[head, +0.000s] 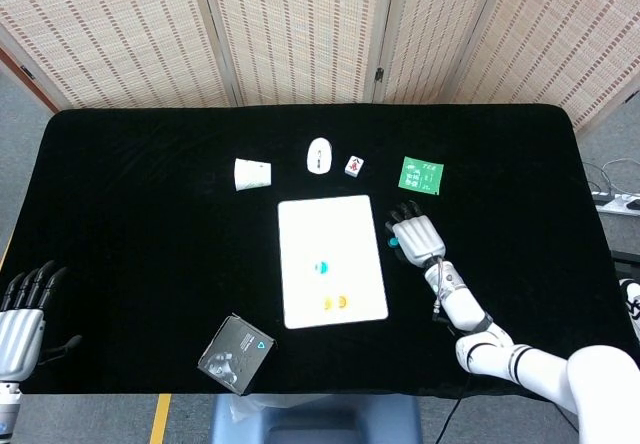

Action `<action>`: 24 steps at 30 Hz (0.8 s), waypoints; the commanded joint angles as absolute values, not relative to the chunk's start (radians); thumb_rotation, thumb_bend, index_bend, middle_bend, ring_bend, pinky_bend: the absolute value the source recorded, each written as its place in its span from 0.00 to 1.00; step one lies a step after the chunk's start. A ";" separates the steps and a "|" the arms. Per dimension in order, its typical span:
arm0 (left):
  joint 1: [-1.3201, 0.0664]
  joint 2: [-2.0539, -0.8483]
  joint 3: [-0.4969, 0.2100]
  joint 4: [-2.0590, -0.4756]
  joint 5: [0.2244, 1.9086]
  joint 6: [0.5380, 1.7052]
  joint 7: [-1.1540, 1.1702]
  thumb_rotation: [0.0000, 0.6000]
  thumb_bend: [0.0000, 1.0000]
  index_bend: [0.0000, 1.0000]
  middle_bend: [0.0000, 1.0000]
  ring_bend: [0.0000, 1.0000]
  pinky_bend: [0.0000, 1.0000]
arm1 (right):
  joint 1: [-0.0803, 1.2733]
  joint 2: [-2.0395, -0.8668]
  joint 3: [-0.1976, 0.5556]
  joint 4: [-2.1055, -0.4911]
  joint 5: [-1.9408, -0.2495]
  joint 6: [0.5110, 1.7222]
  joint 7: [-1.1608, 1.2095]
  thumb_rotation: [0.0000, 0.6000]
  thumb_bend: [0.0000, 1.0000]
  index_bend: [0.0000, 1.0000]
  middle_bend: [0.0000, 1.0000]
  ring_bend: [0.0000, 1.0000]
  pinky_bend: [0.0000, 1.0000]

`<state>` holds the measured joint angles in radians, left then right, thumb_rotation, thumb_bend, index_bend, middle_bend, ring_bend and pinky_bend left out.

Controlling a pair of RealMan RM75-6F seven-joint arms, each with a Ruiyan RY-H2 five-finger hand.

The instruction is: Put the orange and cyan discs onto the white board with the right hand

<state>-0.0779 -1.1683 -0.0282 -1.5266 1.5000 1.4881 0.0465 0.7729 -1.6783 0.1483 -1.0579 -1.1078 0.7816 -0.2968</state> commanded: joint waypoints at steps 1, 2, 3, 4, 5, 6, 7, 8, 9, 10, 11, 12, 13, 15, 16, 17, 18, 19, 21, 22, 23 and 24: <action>-0.077 -1.169 -0.028 -1.525 1.500 1.488 0.044 1.00 0.16 0.04 0.00 0.01 0.00 | 0.774 -1.685 0.152 -1.046 -1.101 0.782 -0.305 1.00 0.46 0.42 0.19 0.03 0.00; -0.077 -1.170 -0.028 -1.523 1.499 1.489 0.043 1.00 0.16 0.04 0.00 0.01 0.00 | 0.775 -1.688 0.153 -1.041 -1.097 0.781 -0.309 1.00 0.46 0.45 0.20 0.03 0.00; -0.076 -1.170 -0.028 -1.521 1.499 1.489 0.042 1.00 0.16 0.04 0.00 0.01 0.00 | 0.776 -1.691 0.156 -1.036 -1.090 0.778 -0.313 1.00 0.46 0.46 0.21 0.03 0.00; -0.076 -1.170 -0.027 -1.521 1.499 1.489 0.041 1.00 0.16 0.04 0.00 0.01 0.00 | 0.777 -1.692 0.158 -1.033 -1.087 0.777 -0.316 1.00 0.46 0.47 0.21 0.03 0.00; -0.075 -1.171 -0.027 -1.519 1.498 1.489 0.039 1.00 0.16 0.04 0.00 0.01 0.00 | 0.778 -1.694 0.160 -1.029 -1.084 0.777 -0.320 1.00 0.46 0.49 0.22 0.04 0.00; -0.075 -1.171 -0.027 -1.518 1.498 1.489 0.038 1.00 0.16 0.04 0.00 0.01 0.00 | 0.778 -1.696 0.162 -1.025 -1.080 0.778 -0.323 1.00 0.46 0.50 0.22 0.04 0.00; -0.074 -1.171 -0.027 -1.516 1.497 1.489 0.037 1.00 0.16 0.04 0.00 0.01 0.00 | 0.779 -1.697 0.165 -1.023 -1.077 0.777 -0.324 1.00 0.46 0.51 0.22 0.04 0.00; -0.074 -1.172 -0.027 -1.515 1.496 1.489 0.037 1.00 0.16 0.04 0.00 0.01 0.00 | 0.779 -1.696 0.168 -1.023 -1.074 0.777 -0.323 1.00 0.46 0.51 0.23 0.04 0.00; -0.074 -1.172 -0.027 -1.514 1.495 1.489 0.035 1.00 0.16 0.04 0.00 0.01 0.00 | 0.779 -1.695 0.171 -1.024 -1.073 0.778 -0.322 1.00 0.46 0.52 0.23 0.04 0.00; -0.073 -1.172 -0.028 -1.513 1.495 1.489 0.035 1.00 0.16 0.04 0.00 0.01 0.00 | 0.779 -1.692 0.173 -1.028 -1.073 0.780 -0.320 1.00 0.46 0.52 0.23 0.04 0.00; -0.073 -1.173 -0.028 -1.512 1.494 1.489 0.034 1.00 0.16 0.04 0.00 0.01 0.00 | 0.778 -1.688 0.174 -1.033 -1.075 0.783 -0.317 1.00 0.46 0.52 0.23 0.04 0.00; -0.073 -1.173 -0.027 -1.511 1.494 1.488 0.033 1.00 0.16 0.04 0.00 0.01 0.00 | 0.777 -1.683 0.175 -1.039 -1.078 0.786 -0.314 1.00 0.46 0.52 0.23 0.04 0.00; -0.074 -1.173 -0.027 -1.511 1.494 1.487 0.033 1.00 0.16 0.04 0.00 0.01 0.00 | 0.776 -1.679 0.176 -1.044 -1.080 0.789 -0.313 1.00 0.46 0.53 0.24 0.04 0.00; -0.075 -1.174 -0.028 -1.510 1.496 1.487 0.034 1.00 0.16 0.04 0.00 0.01 0.00 | 0.774 -1.669 0.178 -1.058 -1.087 0.796 -0.310 1.00 0.46 0.53 0.24 0.04 0.00; -0.075 -1.175 -0.028 -1.511 1.496 1.486 0.033 1.00 0.16 0.04 0.00 0.01 0.00 | 0.773 -1.663 0.179 -1.066 -1.089 0.799 -0.308 1.00 0.46 0.53 0.24 0.04 0.00; -0.076 -1.175 -0.028 -1.511 1.497 1.487 0.033 1.00 0.16 0.04 0.00 0.01 0.00 | 0.772 -1.657 0.180 -1.075 -1.093 0.803 -0.304 1.00 0.46 0.53 0.24 0.04 0.00; -0.076 -1.175 -0.029 -1.510 1.498 1.488 0.034 1.00 0.16 0.04 0.00 0.01 0.00 | 0.771 -1.649 0.182 -1.090 -1.099 0.809 -0.300 1.00 0.46 0.53 0.24 0.04 0.00; -0.076 -1.175 -0.029 -1.510 1.497 1.488 0.034 1.00 0.16 0.04 0.00 0.01 0.00 | 0.770 -1.643 0.182 -1.103 -1.105 0.815 -0.298 1.00 0.46 0.53 0.24 0.04 0.00; -0.076 -1.174 -0.029 -1.512 1.498 1.487 0.034 1.00 0.16 0.04 0.00 0.01 0.00 | 0.768 -1.630 0.183 -1.138 -1.121 0.829 -0.289 1.00 0.46 0.53 0.24 0.04 0.00; -0.076 -1.174 -0.028 -1.512 1.499 1.487 0.035 1.00 0.16 0.04 0.00 0.01 0.00 | 0.768 -1.626 0.183 -1.155 -1.129 0.833 -0.283 1.00 0.46 0.53 0.24 0.04 0.00; -0.076 -1.173 -0.028 -1.512 1.500 1.488 0.035 1.00 0.16 0.04 0.00 0.01 0.00 | 0.768 -1.623 0.184 -1.174 -1.136 0.835 -0.276 1.00 0.46 0.53 0.24 0.04 0.00; -0.075 -1.172 -0.028 -1.513 1.500 1.490 0.034 1.00 0.16 0.04 0.00 0.01 0.00 | 0.770 -1.620 0.184 -1.199 -1.145 0.836 -0.268 1.00 0.46 0.53 0.24 0.04 0.00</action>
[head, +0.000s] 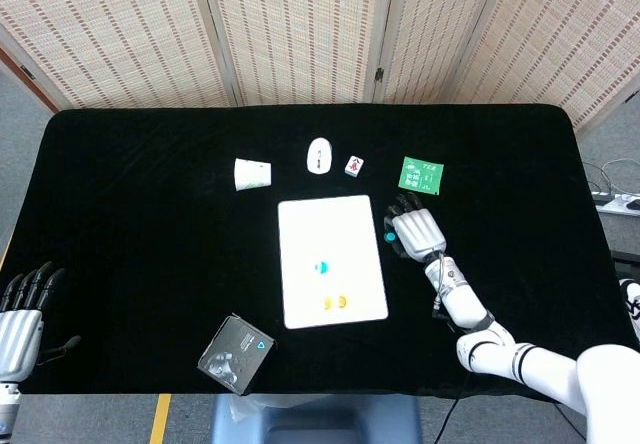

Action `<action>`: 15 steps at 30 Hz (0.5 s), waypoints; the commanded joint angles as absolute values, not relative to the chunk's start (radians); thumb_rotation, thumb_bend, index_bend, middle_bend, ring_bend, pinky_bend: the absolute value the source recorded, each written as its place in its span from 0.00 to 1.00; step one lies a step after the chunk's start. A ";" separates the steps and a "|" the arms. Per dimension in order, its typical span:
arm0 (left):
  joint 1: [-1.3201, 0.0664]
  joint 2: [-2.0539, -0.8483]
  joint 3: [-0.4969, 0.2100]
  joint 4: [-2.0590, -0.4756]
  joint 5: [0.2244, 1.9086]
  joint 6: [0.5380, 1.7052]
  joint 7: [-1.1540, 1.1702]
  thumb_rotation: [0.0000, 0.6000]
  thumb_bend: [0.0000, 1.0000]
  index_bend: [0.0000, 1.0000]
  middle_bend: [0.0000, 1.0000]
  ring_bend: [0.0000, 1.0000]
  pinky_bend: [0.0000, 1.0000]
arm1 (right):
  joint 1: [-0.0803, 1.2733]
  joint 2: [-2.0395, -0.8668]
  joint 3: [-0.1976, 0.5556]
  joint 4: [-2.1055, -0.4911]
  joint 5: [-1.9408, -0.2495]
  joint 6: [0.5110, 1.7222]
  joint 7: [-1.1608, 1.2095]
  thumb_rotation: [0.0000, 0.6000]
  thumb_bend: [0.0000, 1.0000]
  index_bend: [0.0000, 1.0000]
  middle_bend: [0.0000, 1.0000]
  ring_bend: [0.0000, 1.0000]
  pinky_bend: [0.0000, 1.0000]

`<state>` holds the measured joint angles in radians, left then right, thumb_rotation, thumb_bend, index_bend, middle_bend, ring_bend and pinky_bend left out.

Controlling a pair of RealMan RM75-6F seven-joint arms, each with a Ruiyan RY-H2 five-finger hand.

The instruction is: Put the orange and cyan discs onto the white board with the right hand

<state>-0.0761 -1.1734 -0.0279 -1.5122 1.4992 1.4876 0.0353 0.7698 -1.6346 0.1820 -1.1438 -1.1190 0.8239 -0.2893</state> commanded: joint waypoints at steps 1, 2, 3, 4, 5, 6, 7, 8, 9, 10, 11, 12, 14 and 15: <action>-0.074 -1.171 -0.028 -1.514 1.500 1.492 0.033 1.00 0.16 0.04 0.00 0.01 0.00 | 0.774 -1.621 0.183 -1.214 -1.154 0.838 -0.266 1.00 0.46 0.53 0.24 0.04 0.00; -0.073 -1.171 -0.029 -1.514 1.499 1.493 0.033 1.00 0.16 0.04 0.00 0.01 0.00 | 0.778 -1.623 0.182 -1.226 -1.162 0.840 -0.269 1.00 0.46 0.53 0.24 0.04 0.00; -0.072 -1.169 -0.029 -1.514 1.498 1.495 0.032 1.00 0.16 0.04 0.00 0.01 0.00 | 0.784 -1.630 0.181 -1.239 -1.170 0.842 -0.276 1.00 0.46 0.53 0.24 0.04 0.00; -0.072 -1.168 -0.029 -1.515 1.499 1.496 0.031 1.00 0.16 0.04 0.00 0.01 0.00 | 0.790 -1.637 0.181 -1.246 -1.173 0.841 -0.281 1.00 0.46 0.53 0.24 0.04 0.00; -0.071 -1.168 -0.029 -1.515 1.499 1.497 0.031 1.00 0.16 0.04 0.00 0.01 0.00 | 0.795 -1.644 0.182 -1.252 -1.174 0.839 -0.286 1.00 0.46 0.53 0.23 0.04 0.00; -0.070 -1.167 -0.028 -1.515 1.501 1.498 0.030 1.00 0.16 0.04 0.00 0.01 0.00 | 0.804 -1.655 0.183 -1.255 -1.172 0.835 -0.296 1.00 0.46 0.53 0.23 0.04 0.00; -0.069 -1.167 -0.027 -1.514 1.501 1.499 0.029 1.00 0.16 0.04 0.00 0.01 0.00 | 0.810 -1.665 0.185 -1.254 -1.171 0.833 -0.303 1.00 0.46 0.53 0.23 0.04 0.00; -0.068 -1.167 -0.027 -1.513 1.501 1.500 0.027 1.00 0.16 0.04 0.00 0.01 0.00 | 0.817 -1.674 0.186 -1.252 -1.168 0.831 -0.311 1.00 0.46 0.53 0.23 0.04 0.00; -0.067 -1.167 -0.026 -1.512 1.500 1.500 0.026 1.00 0.16 0.04 0.00 0.01 0.00 | 0.822 -1.684 0.187 -1.250 -1.165 0.829 -0.318 1.00 0.46 0.53 0.23 0.04 0.00; -0.065 -1.167 -0.026 -1.509 1.499 1.500 0.023 1.00 0.16 0.04 0.00 0.01 0.00 | 0.828 -1.696 0.188 -1.248 -1.161 0.827 -0.327 1.00 0.46 0.53 0.23 0.04 0.00; -0.064 -1.168 -0.026 -1.507 1.497 1.500 0.022 1.00 0.16 0.04 0.00 0.01 0.00 | 0.832 -1.704 0.187 -1.246 -1.158 0.825 -0.334 1.00 0.46 0.53 0.23 0.04 0.00; -0.063 -1.169 -0.026 -1.505 1.495 1.500 0.019 1.00 0.16 0.04 0.00 0.01 0.00 | 0.836 -1.713 0.186 -1.243 -1.154 0.822 -0.343 1.00 0.46 0.53 0.23 0.04 0.00; -0.062 -1.170 -0.025 -1.501 1.494 1.500 0.015 1.00 0.16 0.04 0.00 0.01 0.00 | 0.841 -1.725 0.185 -1.237 -1.149 0.821 -0.353 1.00 0.46 0.53 0.23 0.04 0.00; -0.061 -1.171 -0.025 -1.499 1.494 1.500 0.013 1.00 0.16 0.04 0.00 0.01 0.00 | 0.842 -1.730 0.184 -1.234 -1.146 0.820 -0.357 1.00 0.46 0.53 0.23 0.04 0.00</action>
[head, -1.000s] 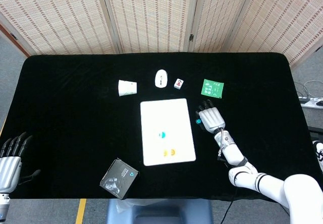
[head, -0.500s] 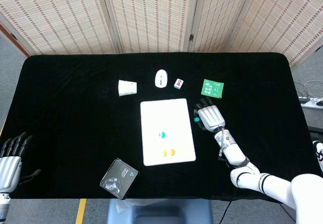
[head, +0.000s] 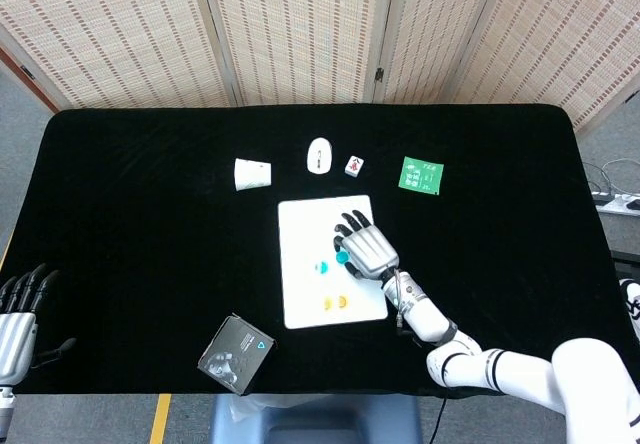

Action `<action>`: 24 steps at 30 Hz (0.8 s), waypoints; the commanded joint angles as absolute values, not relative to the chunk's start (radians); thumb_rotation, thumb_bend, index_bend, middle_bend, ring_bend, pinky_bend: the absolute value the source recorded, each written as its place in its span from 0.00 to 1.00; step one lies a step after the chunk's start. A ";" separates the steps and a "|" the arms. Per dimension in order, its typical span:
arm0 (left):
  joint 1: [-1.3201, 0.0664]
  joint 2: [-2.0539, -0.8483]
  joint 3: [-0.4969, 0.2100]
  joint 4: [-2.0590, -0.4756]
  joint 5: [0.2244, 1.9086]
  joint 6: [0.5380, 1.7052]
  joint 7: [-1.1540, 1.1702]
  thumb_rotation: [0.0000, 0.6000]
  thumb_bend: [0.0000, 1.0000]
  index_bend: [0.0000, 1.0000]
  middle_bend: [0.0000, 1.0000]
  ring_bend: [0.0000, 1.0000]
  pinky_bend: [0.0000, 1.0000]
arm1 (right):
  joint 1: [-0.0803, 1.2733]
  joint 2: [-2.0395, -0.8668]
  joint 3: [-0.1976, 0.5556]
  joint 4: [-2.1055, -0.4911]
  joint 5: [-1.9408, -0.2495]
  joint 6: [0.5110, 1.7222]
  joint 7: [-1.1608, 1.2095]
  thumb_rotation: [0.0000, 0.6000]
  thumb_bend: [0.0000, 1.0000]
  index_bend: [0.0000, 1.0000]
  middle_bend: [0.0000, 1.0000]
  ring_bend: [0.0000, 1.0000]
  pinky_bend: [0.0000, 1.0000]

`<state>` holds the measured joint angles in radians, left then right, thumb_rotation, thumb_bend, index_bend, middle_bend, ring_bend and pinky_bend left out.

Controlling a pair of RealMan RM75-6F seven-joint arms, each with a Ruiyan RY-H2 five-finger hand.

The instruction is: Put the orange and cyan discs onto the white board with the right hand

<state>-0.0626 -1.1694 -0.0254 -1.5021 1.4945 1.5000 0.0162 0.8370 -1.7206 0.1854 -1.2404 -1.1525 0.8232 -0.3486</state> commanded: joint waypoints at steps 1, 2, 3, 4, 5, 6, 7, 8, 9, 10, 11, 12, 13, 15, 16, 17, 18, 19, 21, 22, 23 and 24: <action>-0.061 -1.172 -0.025 -1.496 1.493 1.500 0.011 1.00 0.16 0.04 0.00 0.01 0.00 | 0.844 -1.735 0.183 -1.230 -1.143 0.820 -0.361 1.00 0.46 0.53 0.23 0.04 0.00; -0.061 -1.172 -0.025 -1.494 1.493 1.499 0.009 1.00 0.16 0.04 0.00 0.01 0.00 | 0.846 -1.739 0.183 -1.227 -1.142 0.819 -0.363 1.00 0.46 0.53 0.23 0.04 0.00; -0.061 -1.173 -0.025 -1.491 1.492 1.499 0.008 1.00 0.16 0.04 0.00 0.01 0.00 | 0.847 -1.742 0.182 -1.226 -1.140 0.820 -0.366 1.00 0.46 0.53 0.23 0.04 0.00; -0.061 -1.174 -0.025 -1.489 1.492 1.498 0.006 1.00 0.16 0.04 0.00 0.01 0.00 | 0.848 -1.744 0.181 -1.224 -1.140 0.820 -0.368 1.00 0.46 0.53 0.23 0.04 0.00; -0.061 -1.174 -0.025 -1.488 1.492 1.498 0.005 1.00 0.16 0.04 0.00 0.01 0.00 | 0.849 -1.745 0.180 -1.223 -1.139 0.820 -0.371 1.00 0.46 0.53 0.22 0.04 0.00; -0.061 -1.175 -0.025 -1.487 1.492 1.498 0.004 1.00 0.16 0.04 0.00 0.01 0.00 | 0.849 -1.747 0.179 -1.222 -1.138 0.820 -0.374 1.00 0.46 0.53 0.22 0.04 0.00; -0.061 -1.176 -0.025 -1.485 1.493 1.498 0.002 1.00 0.16 0.04 0.00 0.01 0.00 | 0.850 -1.749 0.178 -1.220 -1.136 0.820 -0.376 1.00 0.46 0.53 0.22 0.04 0.00; -0.061 -1.176 -0.025 -1.484 1.493 1.498 0.001 1.00 0.16 0.04 0.00 0.01 0.00 | 0.851 -1.750 0.178 -1.220 -1.135 0.820 -0.377 1.00 0.46 0.52 0.22 0.04 0.00; -0.061 -1.176 -0.025 -1.483 1.493 1.498 0.000 1.00 0.16 0.04 0.00 0.01 0.00 | 0.851 -1.751 0.177 -1.220 -1.134 0.820 -0.378 1.00 0.46 0.52 0.22 0.04 0.00; -0.061 -1.177 -0.026 -1.482 1.493 1.497 -0.001 1.00 0.16 0.04 0.00 0.01 0.00 | 0.851 -1.752 0.176 -1.221 -1.135 0.820 -0.379 1.00 0.46 0.52 0.22 0.04 0.00; -0.061 -1.177 -0.025 -1.481 1.493 1.497 -0.001 1.00 0.16 0.04 0.00 0.01 0.00 | 0.852 -1.752 0.175 -1.222 -1.136 0.821 -0.380 1.00 0.46 0.52 0.22 0.04 0.00; -0.061 -1.178 -0.026 -1.480 1.492 1.496 -0.002 1.00 0.16 0.04 0.00 0.01 0.00 | 0.852 -1.752 0.173 -1.223 -1.137 0.822 -0.382 1.00 0.46 0.51 0.22 0.04 0.00; -0.061 -1.178 -0.026 -1.479 1.491 1.495 -0.002 1.00 0.16 0.04 0.00 0.01 0.00 | 0.852 -1.752 0.172 -1.225 -1.139 0.823 -0.383 1.00 0.46 0.50 0.22 0.04 0.00; -0.061 -1.178 -0.025 -1.478 1.490 1.492 -0.004 1.00 0.16 0.04 0.00 0.01 0.00 | 0.851 -1.750 0.168 -1.228 -1.141 0.824 -0.385 1.00 0.46 0.48 0.21 0.04 0.00; -0.061 -1.178 -0.025 -1.478 1.490 1.492 -0.005 1.00 0.16 0.04 0.00 0.01 0.00 | 0.850 -1.749 0.166 -1.229 -1.142 0.824 -0.385 1.00 0.46 0.45 0.21 0.04 0.00; -0.061 -1.178 -0.025 -1.477 1.489 1.491 -0.005 1.00 0.16 0.04 0.00 0.01 0.00 | 0.850 -1.748 0.164 -1.231 -1.144 0.824 -0.384 1.00 0.46 0.42 0.21 0.04 0.00; -0.061 -1.178 -0.025 -1.477 1.489 1.491 -0.006 1.00 0.16 0.04 0.00 0.01 0.00 | 0.849 -1.747 0.164 -1.231 -1.146 0.827 -0.379 1.00 0.46 0.38 0.21 0.04 0.00; -0.061 -1.179 -0.025 -1.476 1.489 1.491 -0.007 1.00 0.16 0.04 0.00 0.01 0.00 | 0.848 -1.746 0.164 -1.232 -1.149 0.828 -0.376 1.00 0.46 0.34 0.21 0.04 0.00; -0.061 -1.179 -0.025 -1.474 1.489 1.490 -0.007 1.00 0.16 0.04 0.00 0.01 0.00 | 0.848 -1.742 0.164 -1.234 -1.154 0.830 -0.370 1.00 0.46 0.28 0.20 0.04 0.00; -0.061 -1.179 -0.025 -1.474 1.488 1.489 -0.007 1.00 0.16 0.04 0.00 0.01 0.00 | 0.847 -1.741 0.163 -1.234 -1.156 0.831 -0.369 1.00 0.46 0.28 0.20 0.04 0.00; -0.061 -1.179 -0.025 -1.474 1.488 1.488 -0.008 1.00 0.16 0.04 0.00 0.01 0.00 | 0.847 -1.739 0.162 -1.236 -1.158 0.833 -0.369 1.00 0.46 0.27 0.20 0.04 0.00; -0.062 -1.179 -0.025 -1.475 1.489 1.488 -0.008 1.00 0.16 0.04 0.00 0.01 0.00 | 0.846 -1.736 0.162 -1.239 -1.160 0.834 -0.367 1.00 0.46 0.26 0.20 0.04 0.00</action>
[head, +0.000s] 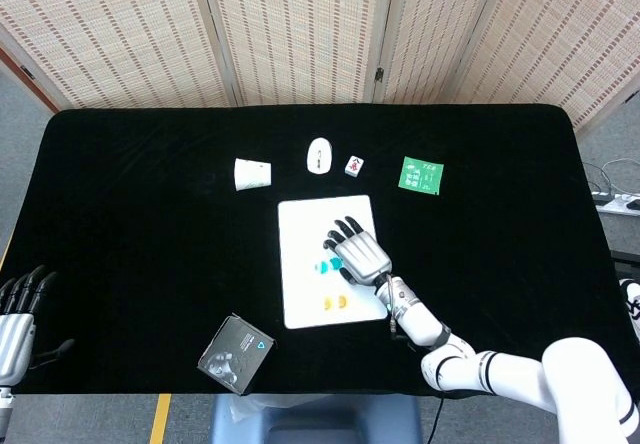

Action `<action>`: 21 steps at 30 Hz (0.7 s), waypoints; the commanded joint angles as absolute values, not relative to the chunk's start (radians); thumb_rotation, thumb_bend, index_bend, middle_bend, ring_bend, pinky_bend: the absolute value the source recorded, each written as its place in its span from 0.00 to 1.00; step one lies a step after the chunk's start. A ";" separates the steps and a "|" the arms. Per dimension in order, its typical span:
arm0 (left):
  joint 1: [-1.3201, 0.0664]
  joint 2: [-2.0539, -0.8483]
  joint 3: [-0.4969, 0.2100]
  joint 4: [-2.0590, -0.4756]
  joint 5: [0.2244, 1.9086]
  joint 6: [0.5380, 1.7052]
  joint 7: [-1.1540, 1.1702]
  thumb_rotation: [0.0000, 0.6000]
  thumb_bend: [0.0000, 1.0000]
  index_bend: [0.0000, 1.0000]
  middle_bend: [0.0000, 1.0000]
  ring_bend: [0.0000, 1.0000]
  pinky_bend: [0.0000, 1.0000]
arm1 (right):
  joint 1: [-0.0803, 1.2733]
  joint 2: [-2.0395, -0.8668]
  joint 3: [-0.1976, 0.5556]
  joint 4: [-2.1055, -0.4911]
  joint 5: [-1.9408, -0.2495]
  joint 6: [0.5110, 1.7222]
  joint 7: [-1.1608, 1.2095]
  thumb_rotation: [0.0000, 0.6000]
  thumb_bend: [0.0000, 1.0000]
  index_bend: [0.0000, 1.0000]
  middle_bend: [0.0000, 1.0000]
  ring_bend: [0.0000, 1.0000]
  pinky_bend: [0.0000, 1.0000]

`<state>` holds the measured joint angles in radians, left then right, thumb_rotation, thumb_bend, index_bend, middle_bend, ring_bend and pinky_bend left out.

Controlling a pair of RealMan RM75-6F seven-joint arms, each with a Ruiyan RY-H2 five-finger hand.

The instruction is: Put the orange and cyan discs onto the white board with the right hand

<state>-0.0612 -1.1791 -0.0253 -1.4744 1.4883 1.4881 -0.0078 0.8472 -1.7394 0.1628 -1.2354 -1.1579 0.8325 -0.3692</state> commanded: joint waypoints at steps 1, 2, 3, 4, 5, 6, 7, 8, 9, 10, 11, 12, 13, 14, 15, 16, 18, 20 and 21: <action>-0.062 -1.179 -0.025 -1.475 1.490 1.487 -0.008 1.00 0.16 0.04 0.00 0.01 0.00 | 0.845 -1.734 0.161 -1.241 -1.161 0.834 -0.366 1.00 0.46 0.26 0.20 0.04 0.00; -0.063 -1.178 -0.026 -1.476 1.490 1.487 -0.008 1.00 0.16 0.03 0.00 0.01 0.00 | 0.844 -1.731 0.161 -1.244 -1.162 0.836 -0.364 1.00 0.46 0.26 0.20 0.04 0.00; -0.063 -1.178 -0.026 -1.477 1.491 1.488 -0.009 1.00 0.16 0.03 0.00 0.01 0.00 | 0.842 -1.728 0.162 -1.247 -1.165 0.841 -0.361 1.00 0.46 0.25 0.20 0.04 0.00; -0.064 -1.177 -0.027 -1.477 1.492 1.488 -0.008 1.00 0.16 0.03 0.00 0.01 0.00 | 0.839 -1.722 0.163 -1.253 -1.169 0.850 -0.357 1.00 0.46 0.25 0.20 0.04 0.00; -0.064 -1.176 -0.027 -1.478 1.492 1.489 -0.008 1.00 0.16 0.03 0.00 0.01 0.00 | 0.835 -1.715 0.166 -1.262 -1.173 0.860 -0.353 1.00 0.46 0.25 0.20 0.04 0.00; -0.064 -1.174 -0.028 -1.479 1.493 1.490 -0.010 1.00 0.16 0.03 0.00 0.01 0.00 | 0.827 -1.700 0.171 -1.277 -1.179 0.881 -0.347 1.00 0.46 0.25 0.20 0.04 0.00; -0.064 -1.173 -0.028 -1.479 1.493 1.490 -0.011 1.00 0.16 0.03 0.00 0.01 0.00 | 0.818 -1.685 0.175 -1.290 -1.185 0.899 -0.344 1.00 0.46 0.25 0.20 0.04 0.00; -0.064 -1.172 -0.029 -1.480 1.492 1.490 -0.011 1.00 0.16 0.03 0.00 0.01 0.00 | 0.809 -1.666 0.178 -1.308 -1.189 0.919 -0.344 1.00 0.46 0.25 0.20 0.04 0.00; -0.065 -1.172 -0.030 -1.480 1.491 1.490 -0.013 1.00 0.16 0.03 0.00 0.01 0.00 | 0.793 -1.635 0.180 -1.336 -1.194 0.946 -0.345 1.00 0.46 0.25 0.20 0.04 0.00; -0.066 -1.172 -0.031 -1.480 1.491 1.489 -0.014 1.00 0.16 0.03 0.00 0.01 0.00 | 0.779 -1.609 0.181 -1.359 -1.197 0.968 -0.347 1.00 0.46 0.25 0.19 0.04 0.00; -0.067 -1.172 -0.032 -1.480 1.491 1.488 -0.014 1.00 0.16 0.03 0.00 0.01 0.00 | 0.764 -1.581 0.181 -1.383 -1.201 0.991 -0.351 1.00 0.46 0.25 0.18 0.04 0.00; -0.069 -1.173 -0.033 -1.481 1.492 1.487 -0.013 1.00 0.16 0.03 0.00 0.01 0.00 | 0.742 -1.539 0.179 -1.420 -1.203 1.019 -0.356 1.00 0.46 0.24 0.18 0.04 0.00; -0.070 -1.174 -0.033 -1.481 1.493 1.486 -0.013 1.00 0.16 0.03 0.00 0.01 0.00 | 0.723 -1.506 0.175 -1.450 -1.205 1.041 -0.358 1.00 0.46 0.24 0.18 0.04 0.00; -0.071 -1.175 -0.034 -1.482 1.495 1.487 -0.013 1.00 0.16 0.03 0.00 0.01 0.00 | 0.702 -1.474 0.171 -1.479 -1.210 1.067 -0.358 1.00 0.46 0.22 0.17 0.04 0.00; -0.073 -1.178 -0.035 -1.481 1.497 1.488 -0.013 1.00 0.16 0.03 0.00 0.01 0.00 | 0.672 -1.431 0.162 -1.516 -1.217 1.102 -0.357 1.00 0.46 0.21 0.16 0.04 0.00; -0.075 -1.179 -0.036 -1.480 1.499 1.488 -0.013 1.00 0.16 0.03 0.00 0.01 0.00 | 0.647 -1.400 0.153 -1.543 -1.224 1.129 -0.356 1.00 0.46 0.20 0.16 0.04 0.00; -0.080 -1.181 -0.038 -1.480 1.503 1.488 -0.010 1.00 0.16 0.03 0.00 0.01 0.00 | 0.586 -1.331 0.126 -1.601 -1.245 1.195 -0.352 1.00 0.46 0.16 0.14 0.04 0.00; -0.083 -1.183 -0.040 -1.483 1.507 1.489 -0.008 1.00 0.16 0.03 0.00 0.01 0.00 | 0.530 -1.273 0.095 -1.652 -1.260 1.248 -0.348 1.00 0.46 0.12 0.13 0.04 0.00; -0.084 -1.184 -0.040 -1.485 1.510 1.491 -0.007 1.00 0.16 0.03 0.00 0.01 0.00 | 0.491 -1.241 0.076 -1.681 -1.276 1.290 -0.336 1.00 0.46 0.10 0.12 0.04 0.00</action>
<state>-0.0835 -1.1831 -0.0399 -1.4845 1.5097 1.4905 -0.0075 0.5830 -1.3253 0.1266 -1.5977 -1.2377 1.1964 -0.3502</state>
